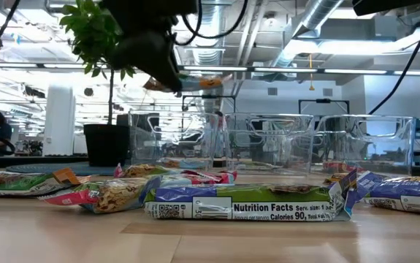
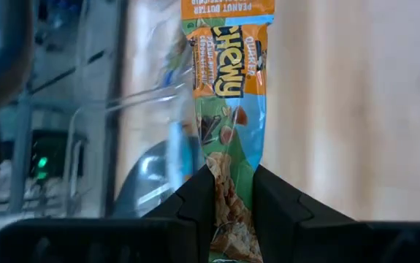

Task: Pick and place Granola Bars by type
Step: Put the yellow granola bar into the left transparent bin

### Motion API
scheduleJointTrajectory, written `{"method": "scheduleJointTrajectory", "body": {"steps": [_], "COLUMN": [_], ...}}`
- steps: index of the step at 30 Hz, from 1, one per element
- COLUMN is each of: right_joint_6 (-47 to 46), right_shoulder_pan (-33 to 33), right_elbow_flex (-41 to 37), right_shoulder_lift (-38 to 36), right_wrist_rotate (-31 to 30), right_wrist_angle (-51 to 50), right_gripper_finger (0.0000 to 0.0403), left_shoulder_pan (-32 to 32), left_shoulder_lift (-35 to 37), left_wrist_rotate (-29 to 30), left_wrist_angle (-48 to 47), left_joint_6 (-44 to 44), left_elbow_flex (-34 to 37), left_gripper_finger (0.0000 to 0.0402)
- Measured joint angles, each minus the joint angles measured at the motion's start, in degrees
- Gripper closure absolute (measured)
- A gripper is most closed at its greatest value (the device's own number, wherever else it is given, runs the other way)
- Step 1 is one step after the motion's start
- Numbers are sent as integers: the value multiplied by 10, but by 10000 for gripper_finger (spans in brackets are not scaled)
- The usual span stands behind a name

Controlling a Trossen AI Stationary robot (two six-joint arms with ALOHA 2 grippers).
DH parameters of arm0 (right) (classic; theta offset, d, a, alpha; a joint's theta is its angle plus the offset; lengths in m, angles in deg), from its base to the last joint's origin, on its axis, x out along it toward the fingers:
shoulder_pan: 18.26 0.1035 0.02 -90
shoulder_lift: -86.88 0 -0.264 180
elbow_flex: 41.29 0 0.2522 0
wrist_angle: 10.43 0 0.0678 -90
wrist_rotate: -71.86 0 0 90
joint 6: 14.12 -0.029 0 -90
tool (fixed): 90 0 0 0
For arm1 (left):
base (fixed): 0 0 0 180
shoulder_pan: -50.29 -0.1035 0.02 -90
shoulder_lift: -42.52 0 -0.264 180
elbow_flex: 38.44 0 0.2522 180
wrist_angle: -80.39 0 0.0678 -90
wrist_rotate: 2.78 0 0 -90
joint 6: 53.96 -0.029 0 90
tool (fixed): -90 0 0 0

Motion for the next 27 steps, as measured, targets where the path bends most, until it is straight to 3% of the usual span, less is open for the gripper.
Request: {"method": "scheduleJointTrajectory", "body": {"steps": [10,19,27], "right_joint_6": [0,0,0], "right_shoulder_pan": [0,0,0], "right_elbow_flex": [0,0,0], "right_shoulder_lift": [0,0,0], "right_wrist_rotate": [0,0,0], "right_wrist_angle": [1,1,1], "right_gripper_finger": [291,291,291], "left_shoulder_pan": [-130,-249,-299], "left_shoulder_lift": [0,0,0], "left_wrist_rotate": [-22,-138,-221], "left_wrist_angle": [-5,10,35], "left_joint_6": [12,62,39], "left_elbow_flex": [-3,-3,0], "left_gripper_finger": [331,331,331]}}
